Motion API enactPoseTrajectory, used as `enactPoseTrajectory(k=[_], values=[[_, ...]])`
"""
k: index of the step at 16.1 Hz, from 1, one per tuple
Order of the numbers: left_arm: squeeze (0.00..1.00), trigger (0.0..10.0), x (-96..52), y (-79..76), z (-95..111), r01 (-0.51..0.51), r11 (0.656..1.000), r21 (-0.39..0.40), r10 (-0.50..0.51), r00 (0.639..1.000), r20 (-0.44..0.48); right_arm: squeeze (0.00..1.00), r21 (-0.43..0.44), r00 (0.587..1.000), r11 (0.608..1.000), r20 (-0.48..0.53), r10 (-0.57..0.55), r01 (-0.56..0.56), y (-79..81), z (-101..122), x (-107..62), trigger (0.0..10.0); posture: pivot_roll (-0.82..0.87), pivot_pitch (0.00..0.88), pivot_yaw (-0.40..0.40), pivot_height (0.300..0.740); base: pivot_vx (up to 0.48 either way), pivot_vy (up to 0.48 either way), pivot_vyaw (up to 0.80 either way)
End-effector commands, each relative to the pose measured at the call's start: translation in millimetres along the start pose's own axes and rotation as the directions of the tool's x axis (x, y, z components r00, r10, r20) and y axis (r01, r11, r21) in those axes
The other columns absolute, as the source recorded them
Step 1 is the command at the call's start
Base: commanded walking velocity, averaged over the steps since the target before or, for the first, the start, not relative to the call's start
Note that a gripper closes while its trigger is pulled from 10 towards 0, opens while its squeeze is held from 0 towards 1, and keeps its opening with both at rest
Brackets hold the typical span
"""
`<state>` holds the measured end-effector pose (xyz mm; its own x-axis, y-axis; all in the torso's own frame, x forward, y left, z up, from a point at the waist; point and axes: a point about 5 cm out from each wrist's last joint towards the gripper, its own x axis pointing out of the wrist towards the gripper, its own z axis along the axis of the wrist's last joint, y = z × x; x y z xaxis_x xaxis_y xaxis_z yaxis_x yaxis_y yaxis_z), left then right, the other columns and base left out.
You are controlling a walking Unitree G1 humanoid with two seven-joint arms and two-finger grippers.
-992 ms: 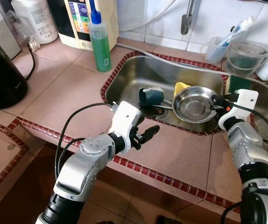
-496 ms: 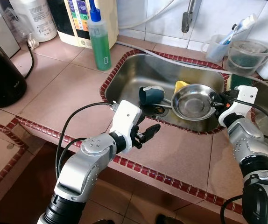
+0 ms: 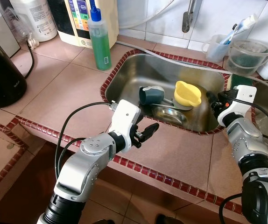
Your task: Kitchen organization
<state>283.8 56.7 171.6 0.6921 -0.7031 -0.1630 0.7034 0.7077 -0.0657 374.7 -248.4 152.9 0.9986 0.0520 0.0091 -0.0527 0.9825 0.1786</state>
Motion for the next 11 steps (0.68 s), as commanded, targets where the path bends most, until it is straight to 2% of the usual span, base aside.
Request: enactPoseTrajectory(k=[1,3,5,8,9,11], values=[[0.00,10.0,-1.7,2.0,1.8,-0.014,1.000,0.019,0.014,1.000,0.014,1.00,-0.001,1.000,1.000,0.015,0.007,-0.007,0.3,2.9,0.9,10.0,-0.07,0.166,0.012,0.740,0.000,0.000,0.00],[0.00,10.0,-1.9,11.6,4.9,-0.066,0.996,0.058,0.063,0.997,0.055,1.00,-0.026,0.997,0.999,0.065,0.032,-0.030,5.8,5.3,-0.5,10.0,-0.06,0.134,0.006,0.740,0.000,0.000,0.00],[0.00,10.0,-1.8,23.0,5.5,-0.132,0.990,0.053,0.128,0.989,0.069,1.00,-0.046,0.992,0.997,0.107,0.068,-0.063,12.6,5.3,-3.3,10.0,-0.06,0.109,0.003,0.740,0.000,0.000,0.00],[0.00,10.0,-5.3,39.0,7.6,-0.206,0.974,0.092,0.193,0.973,0.130,1.00,-0.052,0.982,0.995,0.167,0.089,-0.081,21.8,4.2,-11.1,10.0,-0.07,0.068,0.001,0.740,0.000,0.000,0.00],[0.00,10.0,-9.2,49.9,2.6,-0.256,0.961,0.102,0.239,0.959,0.153,1.00,-0.062,0.972,0.994,0.213,0.102,-0.091,28.3,3.4,-19.0,10.0,-0.07,0.050,0.003,0.740,0.000,0.000,0.00],[0.00,10.0,-12.6,56.7,-2.1,-0.280,0.954,0.107,0.260,0.950,0.171,1.00,-0.064,0.965,0.994,0.243,0.102,-0.089,34.0,1.4,-27.4,10.0,-0.08,0.028,0.007,0.740,0.000,0.000,0.00]])
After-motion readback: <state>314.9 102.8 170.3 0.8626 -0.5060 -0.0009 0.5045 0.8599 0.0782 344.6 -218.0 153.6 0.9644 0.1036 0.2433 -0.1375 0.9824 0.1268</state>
